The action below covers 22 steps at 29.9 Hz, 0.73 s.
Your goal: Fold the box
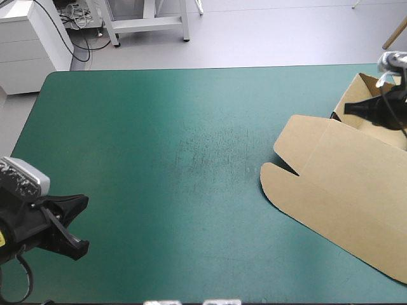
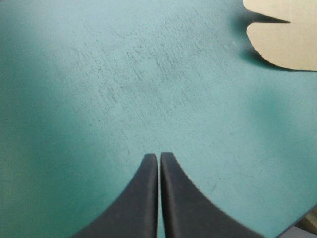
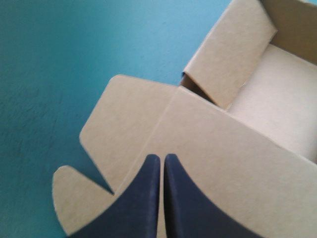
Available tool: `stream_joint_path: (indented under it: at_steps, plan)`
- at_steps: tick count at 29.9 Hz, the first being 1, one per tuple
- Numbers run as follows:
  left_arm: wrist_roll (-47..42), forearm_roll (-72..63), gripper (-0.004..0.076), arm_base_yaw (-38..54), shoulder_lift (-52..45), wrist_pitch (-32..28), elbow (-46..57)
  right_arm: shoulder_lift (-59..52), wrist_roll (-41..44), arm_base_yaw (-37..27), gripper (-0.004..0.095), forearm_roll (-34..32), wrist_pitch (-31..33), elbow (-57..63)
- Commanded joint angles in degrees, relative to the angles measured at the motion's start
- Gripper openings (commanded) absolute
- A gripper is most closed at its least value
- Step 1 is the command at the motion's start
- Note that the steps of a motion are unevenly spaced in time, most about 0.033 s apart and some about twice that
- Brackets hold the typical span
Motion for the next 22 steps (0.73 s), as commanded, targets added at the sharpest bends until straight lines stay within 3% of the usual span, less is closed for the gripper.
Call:
stream_joint_path:
  at_steps: [1,7,11,22]
  plan:
    - [-0.64,-0.95,-0.0008,-0.01,-2.89,-5.17,-0.3,-6.85,-1.98,5.08,-0.0006,0.54,-6.54,6.4]
    - [-0.64,-0.95,-0.0008,-0.01,-9.61,-10.6,7.23,-18.5,-5.16,10.58,-0.0006,0.54,-17.76,21.94]
    - [-0.64,-0.95,-0.0008,-0.01,-14.56,-17.83,15.22,-26.45,-6.8,10.93,-0.0006,0.7,-23.11,31.78]
    - [-0.37,-5.53,-0.0008,-0.01,-24.71,-31.18,34.04,-44.14,-5.8,10.93,-0.0006,0.57,-29.31,53.25]
